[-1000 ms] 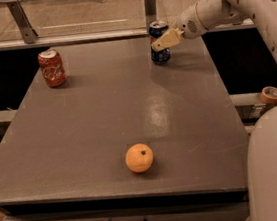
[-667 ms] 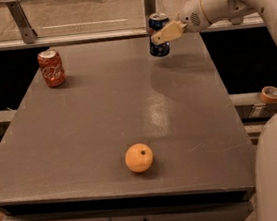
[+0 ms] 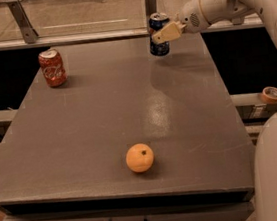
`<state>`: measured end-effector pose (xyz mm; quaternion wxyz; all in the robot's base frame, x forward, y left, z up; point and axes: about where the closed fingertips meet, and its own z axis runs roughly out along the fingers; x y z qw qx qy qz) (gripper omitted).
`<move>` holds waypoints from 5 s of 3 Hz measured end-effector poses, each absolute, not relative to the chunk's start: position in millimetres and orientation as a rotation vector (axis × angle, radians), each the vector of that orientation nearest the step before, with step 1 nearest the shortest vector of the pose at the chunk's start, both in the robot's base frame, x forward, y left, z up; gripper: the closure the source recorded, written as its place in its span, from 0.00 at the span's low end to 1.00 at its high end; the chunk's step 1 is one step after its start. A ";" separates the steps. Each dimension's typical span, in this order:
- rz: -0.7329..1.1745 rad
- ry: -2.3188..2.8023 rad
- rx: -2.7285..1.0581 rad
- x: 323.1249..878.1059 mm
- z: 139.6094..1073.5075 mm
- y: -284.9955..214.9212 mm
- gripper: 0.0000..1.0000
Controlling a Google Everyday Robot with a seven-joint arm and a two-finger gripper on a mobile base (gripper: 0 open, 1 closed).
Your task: Move pepsi can near coke can
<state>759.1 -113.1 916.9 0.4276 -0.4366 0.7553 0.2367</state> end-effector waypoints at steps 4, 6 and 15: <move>0.738 1.614 -1.319 747.0 951.7 34.4 1.00; 0.837 1.550 -1.426 727.9 941.6 99.6 1.00; 0.441 1.724 -1.034 781.9 981.5 -72.7 0.00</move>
Offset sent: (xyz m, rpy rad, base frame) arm -0.0099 0.1184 0.0269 0.0771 -0.1014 0.2228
